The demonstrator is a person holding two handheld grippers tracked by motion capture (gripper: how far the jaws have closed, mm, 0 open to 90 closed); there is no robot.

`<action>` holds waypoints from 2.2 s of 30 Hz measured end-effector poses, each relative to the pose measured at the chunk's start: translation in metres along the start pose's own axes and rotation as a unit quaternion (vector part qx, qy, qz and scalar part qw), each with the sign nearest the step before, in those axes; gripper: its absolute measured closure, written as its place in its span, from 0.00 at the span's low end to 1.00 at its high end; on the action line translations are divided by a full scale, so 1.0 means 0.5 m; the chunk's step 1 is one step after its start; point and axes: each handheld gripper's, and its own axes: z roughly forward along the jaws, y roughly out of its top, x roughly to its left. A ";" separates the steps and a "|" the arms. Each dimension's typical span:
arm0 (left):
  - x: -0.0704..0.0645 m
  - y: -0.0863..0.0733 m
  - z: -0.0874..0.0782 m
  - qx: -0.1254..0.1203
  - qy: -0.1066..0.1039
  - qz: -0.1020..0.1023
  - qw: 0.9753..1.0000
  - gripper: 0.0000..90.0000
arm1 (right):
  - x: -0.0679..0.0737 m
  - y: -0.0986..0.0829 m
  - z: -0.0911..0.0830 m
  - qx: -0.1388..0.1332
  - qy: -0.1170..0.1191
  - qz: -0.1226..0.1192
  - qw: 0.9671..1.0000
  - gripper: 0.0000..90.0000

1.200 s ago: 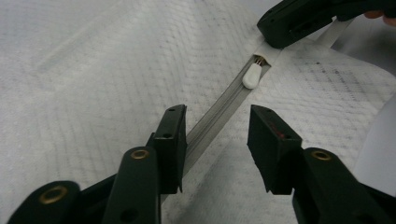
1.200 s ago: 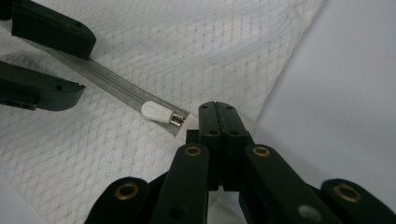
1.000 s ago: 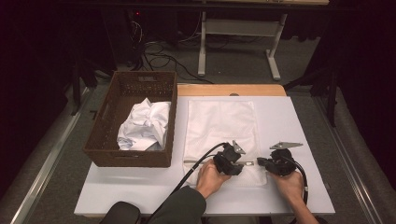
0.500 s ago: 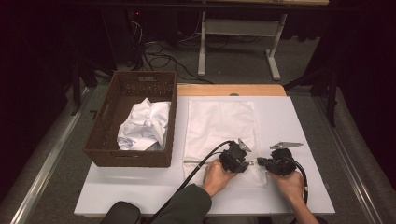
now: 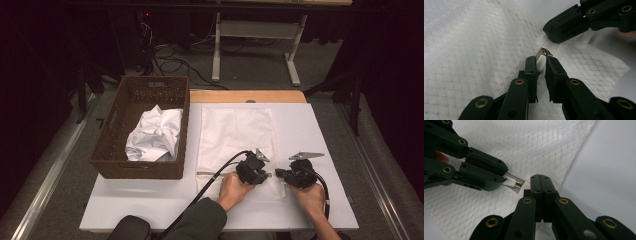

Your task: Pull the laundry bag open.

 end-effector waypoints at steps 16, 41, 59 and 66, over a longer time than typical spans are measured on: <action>-0.001 0.003 0.007 -0.006 -0.011 -0.008 1.000 0.89 | 0.002 0.000 0.000 0.001 -0.001 0.000 1.000 1.00; -0.002 0.020 0.022 -0.015 -0.024 -0.026 0.999 0.96 | 0.012 0.003 -0.005 -0.013 -0.026 -0.023 0.999 1.00; -0.003 0.026 0.010 -0.003 -0.014 -0.013 1.000 0.96 | 0.011 0.001 0.010 -0.002 -0.026 -0.004 1.000 1.00; 0.002 0.019 -0.014 -0.001 -0.010 -0.007 1.000 0.96 | 0.024 -0.001 0.011 -0.004 -0.049 -0.024 0.999 1.00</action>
